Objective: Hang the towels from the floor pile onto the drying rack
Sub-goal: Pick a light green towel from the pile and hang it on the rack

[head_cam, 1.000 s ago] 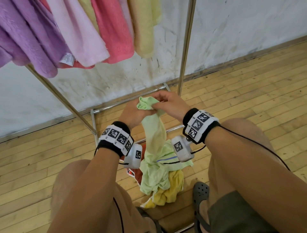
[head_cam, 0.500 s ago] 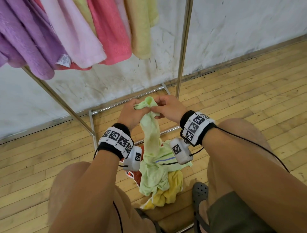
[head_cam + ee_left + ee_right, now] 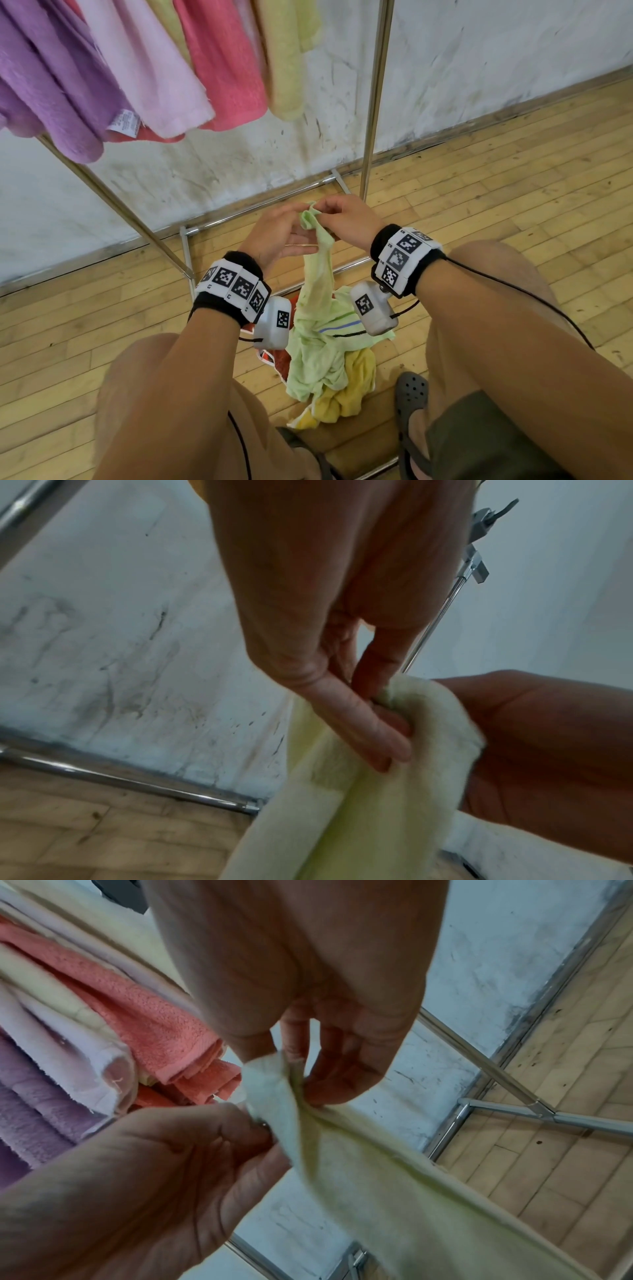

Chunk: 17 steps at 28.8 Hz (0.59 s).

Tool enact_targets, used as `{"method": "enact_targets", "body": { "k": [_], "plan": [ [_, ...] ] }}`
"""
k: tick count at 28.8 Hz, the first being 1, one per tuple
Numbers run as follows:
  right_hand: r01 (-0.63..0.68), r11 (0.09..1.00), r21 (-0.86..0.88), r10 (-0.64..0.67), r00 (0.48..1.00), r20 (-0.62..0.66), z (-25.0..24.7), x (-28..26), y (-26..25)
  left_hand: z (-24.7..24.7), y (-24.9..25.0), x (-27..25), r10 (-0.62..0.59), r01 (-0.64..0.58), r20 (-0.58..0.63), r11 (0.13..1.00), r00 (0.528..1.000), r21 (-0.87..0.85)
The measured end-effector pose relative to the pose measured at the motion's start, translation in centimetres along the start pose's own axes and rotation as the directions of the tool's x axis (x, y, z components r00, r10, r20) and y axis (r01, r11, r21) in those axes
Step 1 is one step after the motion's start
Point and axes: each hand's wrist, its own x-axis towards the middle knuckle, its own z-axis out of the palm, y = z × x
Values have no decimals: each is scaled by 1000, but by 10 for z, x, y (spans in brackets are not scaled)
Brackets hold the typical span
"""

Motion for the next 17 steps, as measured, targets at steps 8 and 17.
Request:
{"method": "enact_targets", "body": {
  "k": [8,17],
  "plan": [
    [39,999,-15,-39,999,-30,-3,-6,-6,-2,-8,3,107,-107,16,994,994,-4],
    [19,997,75,-16,999,-36,-7,-5,-10,-8,-11,12,148,-138,-94,985,984,102]
  ]
}}
